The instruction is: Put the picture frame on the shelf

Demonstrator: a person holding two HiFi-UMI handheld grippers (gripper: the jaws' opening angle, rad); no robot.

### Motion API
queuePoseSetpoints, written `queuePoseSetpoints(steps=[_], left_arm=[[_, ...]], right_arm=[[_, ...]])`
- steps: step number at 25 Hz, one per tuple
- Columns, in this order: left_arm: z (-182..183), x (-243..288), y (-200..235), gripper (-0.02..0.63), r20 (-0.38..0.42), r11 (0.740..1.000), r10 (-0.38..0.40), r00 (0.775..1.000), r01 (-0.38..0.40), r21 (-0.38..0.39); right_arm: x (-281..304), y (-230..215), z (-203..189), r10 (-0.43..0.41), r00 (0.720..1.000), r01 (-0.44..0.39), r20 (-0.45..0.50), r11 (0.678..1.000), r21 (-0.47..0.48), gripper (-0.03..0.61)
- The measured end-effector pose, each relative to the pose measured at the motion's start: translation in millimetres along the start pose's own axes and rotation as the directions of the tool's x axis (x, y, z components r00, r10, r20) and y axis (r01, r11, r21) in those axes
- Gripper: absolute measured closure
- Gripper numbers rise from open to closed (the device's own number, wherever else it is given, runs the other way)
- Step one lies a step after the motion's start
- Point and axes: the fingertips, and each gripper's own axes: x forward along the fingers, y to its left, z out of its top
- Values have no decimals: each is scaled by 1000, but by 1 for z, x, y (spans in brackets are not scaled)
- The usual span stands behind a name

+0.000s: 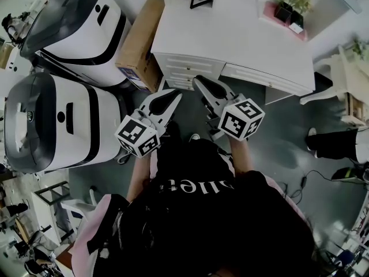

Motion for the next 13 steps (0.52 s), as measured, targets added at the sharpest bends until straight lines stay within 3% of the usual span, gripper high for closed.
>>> queuePoseSetpoints(steps=[13], left_arm=[[1,10,-4,575,-4,1000,-7,1000,7,1]], right_arm=[[-6,-9,3,-6,1000,6,1,1000,20,509]])
